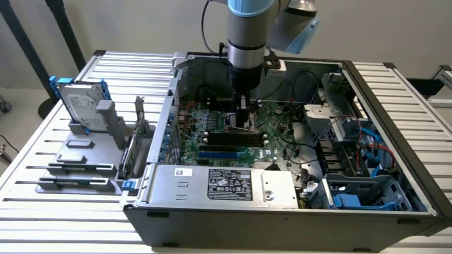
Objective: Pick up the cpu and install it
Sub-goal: 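Place the cpu into insertion slot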
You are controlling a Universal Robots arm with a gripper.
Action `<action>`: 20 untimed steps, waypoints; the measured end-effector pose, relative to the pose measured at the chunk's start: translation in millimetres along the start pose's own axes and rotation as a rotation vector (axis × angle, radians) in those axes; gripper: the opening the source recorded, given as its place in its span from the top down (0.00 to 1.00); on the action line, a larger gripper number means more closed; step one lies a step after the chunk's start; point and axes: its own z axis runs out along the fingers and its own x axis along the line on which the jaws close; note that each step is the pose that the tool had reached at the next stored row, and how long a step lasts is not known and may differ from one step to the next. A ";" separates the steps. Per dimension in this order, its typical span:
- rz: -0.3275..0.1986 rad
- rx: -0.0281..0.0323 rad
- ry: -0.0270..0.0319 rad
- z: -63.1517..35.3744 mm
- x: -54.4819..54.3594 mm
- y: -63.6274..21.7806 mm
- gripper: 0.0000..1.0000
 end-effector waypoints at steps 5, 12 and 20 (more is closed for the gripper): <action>0.001 0.0020 0.0016 -8.9 -1.3 -2.7 0.38; 0.002 0.0195 0.0045 -12.5 -6.4 -12.5 0.53; 0.002 0.0315 0.0045 -14.5 -12.0 -31.7 0.89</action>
